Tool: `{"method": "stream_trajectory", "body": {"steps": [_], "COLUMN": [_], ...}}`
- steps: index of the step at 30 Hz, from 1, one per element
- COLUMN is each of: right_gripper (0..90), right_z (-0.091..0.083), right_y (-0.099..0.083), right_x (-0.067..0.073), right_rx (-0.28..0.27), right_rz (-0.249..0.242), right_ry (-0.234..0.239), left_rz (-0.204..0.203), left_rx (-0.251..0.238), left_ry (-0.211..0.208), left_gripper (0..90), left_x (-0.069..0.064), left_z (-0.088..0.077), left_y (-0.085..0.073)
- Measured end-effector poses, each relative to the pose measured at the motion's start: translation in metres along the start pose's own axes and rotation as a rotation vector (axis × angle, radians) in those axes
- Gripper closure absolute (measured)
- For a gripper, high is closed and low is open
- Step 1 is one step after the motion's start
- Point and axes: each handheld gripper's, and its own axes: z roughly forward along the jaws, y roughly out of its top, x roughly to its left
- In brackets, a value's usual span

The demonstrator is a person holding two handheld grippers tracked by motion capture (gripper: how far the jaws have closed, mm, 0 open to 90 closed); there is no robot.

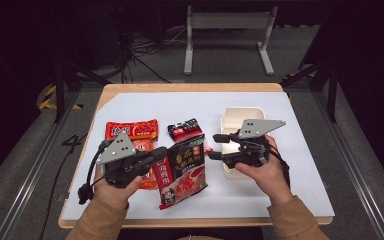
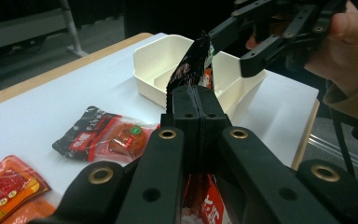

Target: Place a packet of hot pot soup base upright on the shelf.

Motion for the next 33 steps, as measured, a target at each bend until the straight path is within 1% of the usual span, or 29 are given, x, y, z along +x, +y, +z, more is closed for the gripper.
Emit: {"method": "stream_trajectory", "body": {"steps": [1, 2, 3, 4, 5, 6, 8, 10, 12, 13, 18, 19, 22, 25, 26, 28, 30, 31, 33], "right_gripper": [42.4, 42.4, 41.6, 36.2, 36.2, 35.2, 34.4, 34.3, 34.4, 34.5, 35.4, 35.5, 39.3, 49.5, 52.5, 55.6, 58.9, 61.5, 65.9], "right_z": [0.006, 0.006, 0.009, 0.016, 0.016, 0.019, 0.025, 0.03, 0.033, 0.035, 0.042, 0.044, 0.047, 0.047, 0.046, 0.046, 0.045, 0.044, 0.043], "right_y": [0.004, 0.004, 0.005, 0.007, 0.007, 0.007, 0.008, 0.008, 0.009, 0.009, 0.01, 0.01, 0.011, 0.011, 0.011, 0.011, 0.011, 0.012, 0.014], "right_x": [0.0, 0.0, -0.001, -0.003, -0.003, -0.003, -0.004, -0.004, -0.004, -0.005, -0.005, -0.005, -0.003, -0.004, -0.005, -0.005, -0.004, -0.003, -0.001], "right_rx": [0.005, 0.005, 0.006, 0.016, 0.016, 0.018, 0.017, 0.011, 0.01, 0.009, 0.017, 0.021, 0.018, 0.018, 0.019, 0.023, 0.028, 0.028, 0.033], "right_rz": [0.0, 0.0, 0.001, 0.014, 0.014, 0.027, 0.024, 0.027, 0.025, 0.023, 0.018, 0.016, 0.01, 0.0, -0.001, -0.01, -0.029, -0.045, -0.061], "right_ry": [0.019, 0.019, 0.03, 0.061, 0.061, 0.084, 0.108, 0.138, 0.157, 0.167, 0.215, 0.221, 0.234, 0.229, 0.227, 0.22, 0.212, 0.203, 0.203], "left_rz": [0.009, 0.009, 0.008, 0.009, 0.011, 0.011, 0.022, 0.026, 0.022, 0.027, 0.01, 0.014, 0.016, 0.023, 0.019, 0.018, 0.018, 0.02, 0.008], "left_rx": [0.0, 0.0, -0.002, -0.004, -0.007, -0.008, -0.009, -0.01, -0.014, -0.016, -0.031, -0.032, -0.03, -0.032, -0.037, -0.041, -0.043, -0.052, -0.063], "left_ry": [-0.005, -0.005, -0.006, -0.011, -0.011, -0.017, -0.022, -0.031, -0.036, -0.036, -0.045, -0.047, -0.05, -0.053, -0.051, -0.049, -0.049, -0.051, -0.052], "left_gripper": [89.7, 89.6, 89.6, 89.7, 89.7, 89.6, 89.6, 89.7, 89.7, 89.7, 89.6, 89.6, 89.5, 89.5, 89.5, 89.4, 89.2, 89.2, 89.0], "left_x": [-0.001, -0.001, -0.001, -0.001, -0.001, -0.002, -0.002, -0.003, -0.004, -0.004, -0.004, -0.004, -0.004, -0.003, -0.004, -0.004, -0.004, -0.002, -0.001], "left_z": [0.0, 0.0, 0.0, 0.0, 0.001, 0.002, 0.003, 0.004, 0.005, 0.005, 0.004, 0.005, 0.005, 0.005, 0.005, 0.005, 0.004, 0.003, 0.001], "left_y": [0.002, 0.002, 0.002, 0.003, 0.003, 0.003, 0.003, 0.004, 0.004, 0.005, 0.004, 0.004, 0.003, 0.003, 0.003, 0.002, 0.002, 0.002, 0.002]}}
